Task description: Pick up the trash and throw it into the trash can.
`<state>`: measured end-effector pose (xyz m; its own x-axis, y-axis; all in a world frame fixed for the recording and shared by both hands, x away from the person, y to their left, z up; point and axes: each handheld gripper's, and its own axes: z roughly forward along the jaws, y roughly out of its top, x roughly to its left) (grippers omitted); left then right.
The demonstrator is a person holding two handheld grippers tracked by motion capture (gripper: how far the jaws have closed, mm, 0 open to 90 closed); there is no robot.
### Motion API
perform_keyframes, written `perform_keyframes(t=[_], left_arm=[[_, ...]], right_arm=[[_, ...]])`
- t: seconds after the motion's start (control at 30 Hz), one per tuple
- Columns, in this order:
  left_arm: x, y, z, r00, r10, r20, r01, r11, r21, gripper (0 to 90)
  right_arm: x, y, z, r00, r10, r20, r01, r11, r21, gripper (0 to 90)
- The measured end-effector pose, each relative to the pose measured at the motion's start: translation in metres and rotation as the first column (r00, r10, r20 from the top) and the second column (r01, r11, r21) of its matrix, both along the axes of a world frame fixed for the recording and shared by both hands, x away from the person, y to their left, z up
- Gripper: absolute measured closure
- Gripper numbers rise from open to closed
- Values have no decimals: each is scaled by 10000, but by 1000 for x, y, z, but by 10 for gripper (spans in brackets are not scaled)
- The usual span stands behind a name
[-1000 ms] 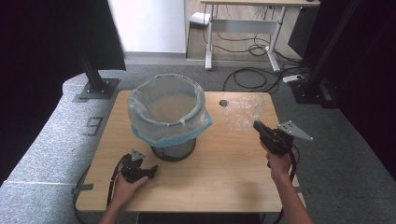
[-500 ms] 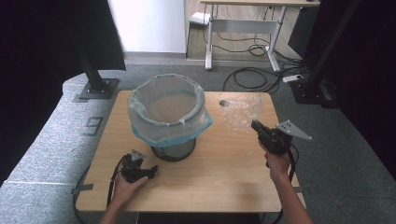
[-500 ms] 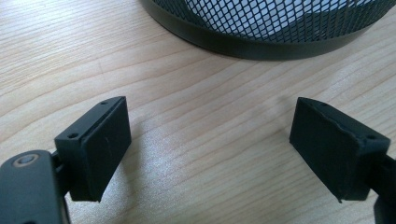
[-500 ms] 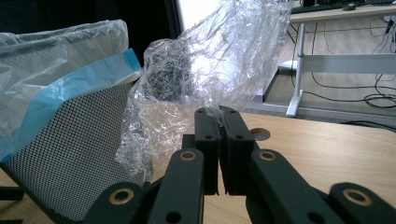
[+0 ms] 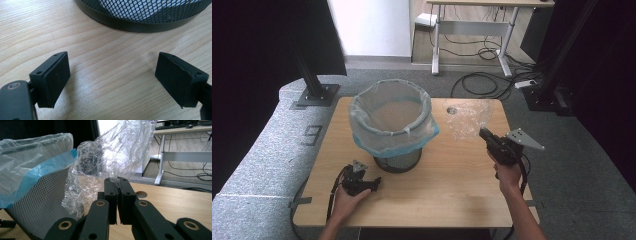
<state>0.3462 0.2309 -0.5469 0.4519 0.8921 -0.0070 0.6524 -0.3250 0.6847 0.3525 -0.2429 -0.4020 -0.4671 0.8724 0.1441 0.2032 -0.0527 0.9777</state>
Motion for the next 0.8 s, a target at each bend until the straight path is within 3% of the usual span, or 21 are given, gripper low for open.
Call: perform_keyframes(t=[0.8], left_arm=[[0, -1, 0, 10000, -5, 11, 5, 10000, 3, 126]], right_arm=[[0, 4, -1, 10000, -8, 6, 8, 9998, -199, 858]])
